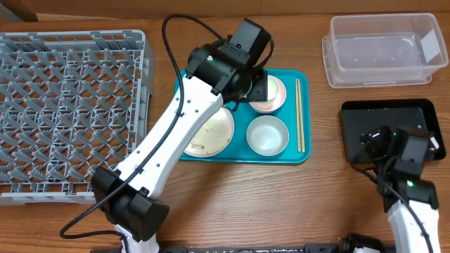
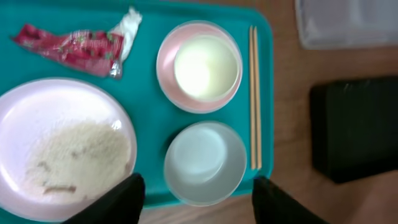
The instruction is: Sort waste into correct bins and load items into the dishwasher
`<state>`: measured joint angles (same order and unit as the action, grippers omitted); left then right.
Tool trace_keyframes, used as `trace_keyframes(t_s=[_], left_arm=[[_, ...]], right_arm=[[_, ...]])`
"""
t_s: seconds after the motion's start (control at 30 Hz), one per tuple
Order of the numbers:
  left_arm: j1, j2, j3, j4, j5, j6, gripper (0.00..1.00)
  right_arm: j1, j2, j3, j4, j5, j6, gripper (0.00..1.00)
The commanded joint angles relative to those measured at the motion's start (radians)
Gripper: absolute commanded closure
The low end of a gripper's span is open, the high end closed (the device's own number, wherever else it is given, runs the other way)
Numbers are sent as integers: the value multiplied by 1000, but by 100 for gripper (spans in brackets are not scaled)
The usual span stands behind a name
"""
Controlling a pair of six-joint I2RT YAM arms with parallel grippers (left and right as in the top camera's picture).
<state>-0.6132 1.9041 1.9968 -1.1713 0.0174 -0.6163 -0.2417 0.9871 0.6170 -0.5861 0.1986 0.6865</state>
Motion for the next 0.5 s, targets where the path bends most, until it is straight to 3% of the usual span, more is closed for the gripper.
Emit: trace_keyframes(t_s=[0.0,0.23,0.3,0.37,0.47], left_arm=[[-10,5,-31,51,-57,-54,45],[-10,5,-39,63,-51,-72,40],[-10,5,-39,61,-51,-68,37],[-10,5,-39,61,-51,-68,34],[-10,5,-39,61,-51,-60,32]], right_arm=[[-3,57,23,4,18,-6,0],[-3,182,23,14,-1,15,0],[-3,205,24,72,-122,104,0],[-3,206,25,116,-264,89,0],[-3,200,25,197,-322,69,0]])
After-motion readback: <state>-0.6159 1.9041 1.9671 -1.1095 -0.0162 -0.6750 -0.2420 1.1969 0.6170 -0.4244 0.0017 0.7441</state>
